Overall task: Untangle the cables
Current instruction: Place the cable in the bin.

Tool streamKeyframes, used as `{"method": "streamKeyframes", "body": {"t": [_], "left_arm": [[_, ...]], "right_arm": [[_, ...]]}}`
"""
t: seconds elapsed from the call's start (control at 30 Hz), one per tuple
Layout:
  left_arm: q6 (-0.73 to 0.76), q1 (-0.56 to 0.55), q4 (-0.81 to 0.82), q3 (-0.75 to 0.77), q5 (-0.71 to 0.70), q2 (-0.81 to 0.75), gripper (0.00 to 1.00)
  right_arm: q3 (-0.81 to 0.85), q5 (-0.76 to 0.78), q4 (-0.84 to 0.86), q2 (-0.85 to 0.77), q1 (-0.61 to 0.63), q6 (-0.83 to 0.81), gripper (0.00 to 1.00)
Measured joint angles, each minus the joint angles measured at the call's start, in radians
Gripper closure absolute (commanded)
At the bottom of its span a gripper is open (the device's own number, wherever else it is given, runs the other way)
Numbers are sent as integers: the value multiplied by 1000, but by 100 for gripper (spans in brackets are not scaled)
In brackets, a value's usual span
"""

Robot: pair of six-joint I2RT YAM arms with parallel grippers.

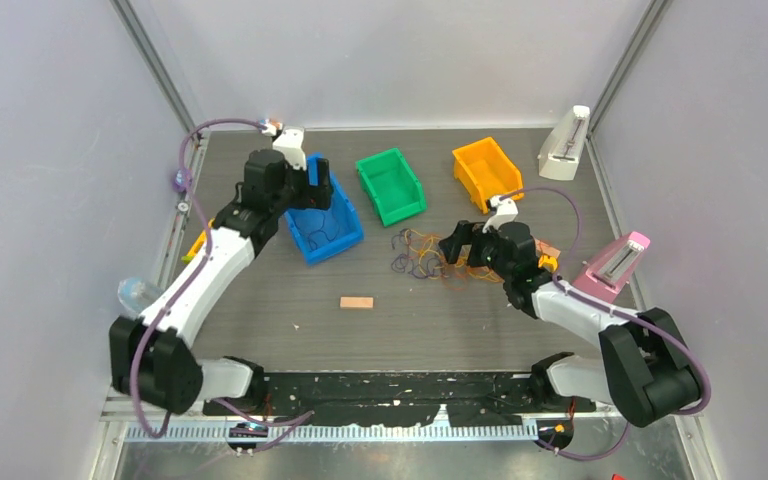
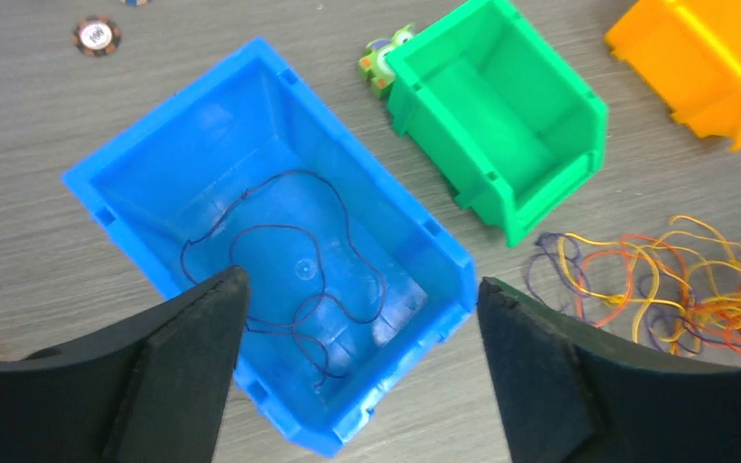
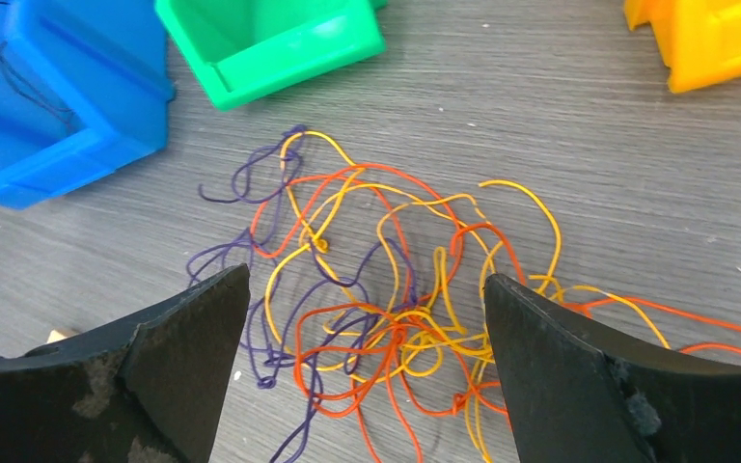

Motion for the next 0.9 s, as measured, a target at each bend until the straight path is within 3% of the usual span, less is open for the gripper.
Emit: {"method": "streamKeyframes", "body": {"t": [0.2,0.37,0.5,0.6,0.7,0.8,0.9], "left_arm": [[-16,-137,56,-138,-78,-214,0],[-114,-148,63,-217,-59,-235,0],[-137,-152,186,-340,15,-241,1],[-131,-174,281,-418,86,-230,1],[-105,-214,384,-464,132,-212,0],[-72,-271,502,-521,160,-204,0],[-48,-313,599,-565,183,-185,0]], "right_arm": [[42,49,-81,55,0,2,19],[80,36,-123,135,18,3,49],[101,-32,-109,190,72,6,57],[95,-129,-40,193,112,6,53],[65,-189,55,166,129,3,36],[18,-185,97,93,129,-5,22],[-5,-130,101,29,128,-16,15]]}}
